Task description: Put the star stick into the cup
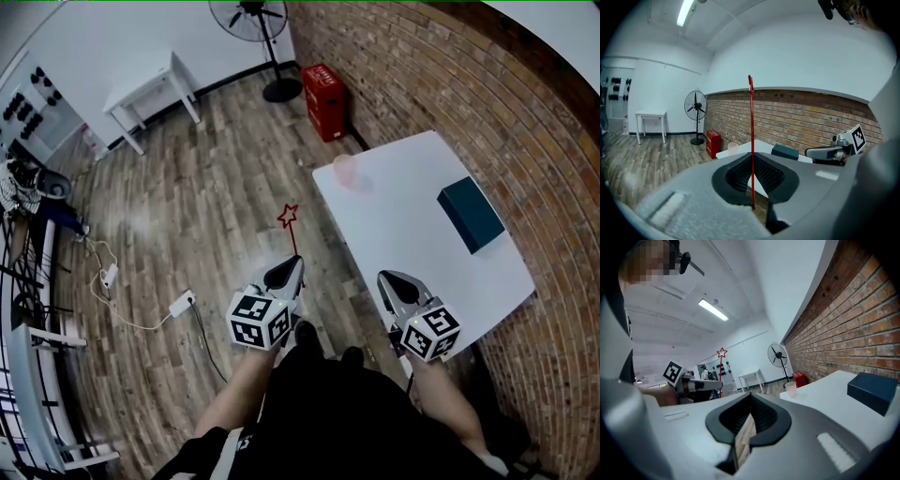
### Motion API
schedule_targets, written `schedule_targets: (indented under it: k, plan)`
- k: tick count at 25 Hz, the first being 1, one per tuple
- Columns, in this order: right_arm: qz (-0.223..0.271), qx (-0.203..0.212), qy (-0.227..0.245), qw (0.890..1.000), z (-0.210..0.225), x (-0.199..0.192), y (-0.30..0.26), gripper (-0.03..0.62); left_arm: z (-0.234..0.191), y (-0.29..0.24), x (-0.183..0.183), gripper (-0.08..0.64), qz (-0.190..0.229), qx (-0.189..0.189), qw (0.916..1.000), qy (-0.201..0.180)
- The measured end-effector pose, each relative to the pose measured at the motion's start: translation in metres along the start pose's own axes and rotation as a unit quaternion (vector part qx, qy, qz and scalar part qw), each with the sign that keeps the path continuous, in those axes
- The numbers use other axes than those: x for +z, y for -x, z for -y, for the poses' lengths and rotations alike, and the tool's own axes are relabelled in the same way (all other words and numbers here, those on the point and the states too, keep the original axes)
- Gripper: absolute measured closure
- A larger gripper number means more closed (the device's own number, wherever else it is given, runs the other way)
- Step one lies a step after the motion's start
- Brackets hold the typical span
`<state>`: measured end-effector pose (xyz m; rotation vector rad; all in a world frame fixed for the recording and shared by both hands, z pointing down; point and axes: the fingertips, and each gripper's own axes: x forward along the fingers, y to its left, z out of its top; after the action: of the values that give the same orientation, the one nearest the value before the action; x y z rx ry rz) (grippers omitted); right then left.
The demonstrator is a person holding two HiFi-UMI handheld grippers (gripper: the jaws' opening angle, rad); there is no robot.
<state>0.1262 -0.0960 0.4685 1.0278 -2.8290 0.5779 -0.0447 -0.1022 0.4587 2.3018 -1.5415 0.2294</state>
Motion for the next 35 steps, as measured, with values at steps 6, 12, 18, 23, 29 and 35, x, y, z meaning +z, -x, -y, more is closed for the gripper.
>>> schedule_targets:
  k: [6,12,18,23,29,35]
  plan:
    - [-0.013,-0.009,0.001,1.000,0.026,0.011,-0.049,0.592,-0.035,-0.051,0.020,0.545,0.007,-0.020,0.9998,-0.002]
    - [-0.012,-0.024,-0.004,1.000,0.044,0.038,-0.131,0.592,-0.086,-0.101,0.041,0.545,-0.003,-0.061,0.9981,0.002]
    - [-0.009,-0.048,-0.001,0.999,0.057,0.065,-0.203,0.592,-0.134,-0.141,0.066,0.545,-0.010,-0.104,0.9945,-0.007]
    - [-0.020,-0.070,-0.014,0.997,0.068,0.063,-0.233,0.592,-0.167,-0.168,0.078,0.545,-0.019,-0.122,0.9922,-0.014]
    - [-0.033,-0.084,-0.039,0.995,0.096,0.055,-0.256,0.592,-0.190,-0.214,0.084,0.545,-0.029,-0.124,0.9917,-0.011]
    - [-0.035,-0.092,-0.044,0.994,0.148,0.068,-0.265,0.592,-0.191,-0.273,0.097,0.545,-0.035,-0.116,0.9925,-0.015]
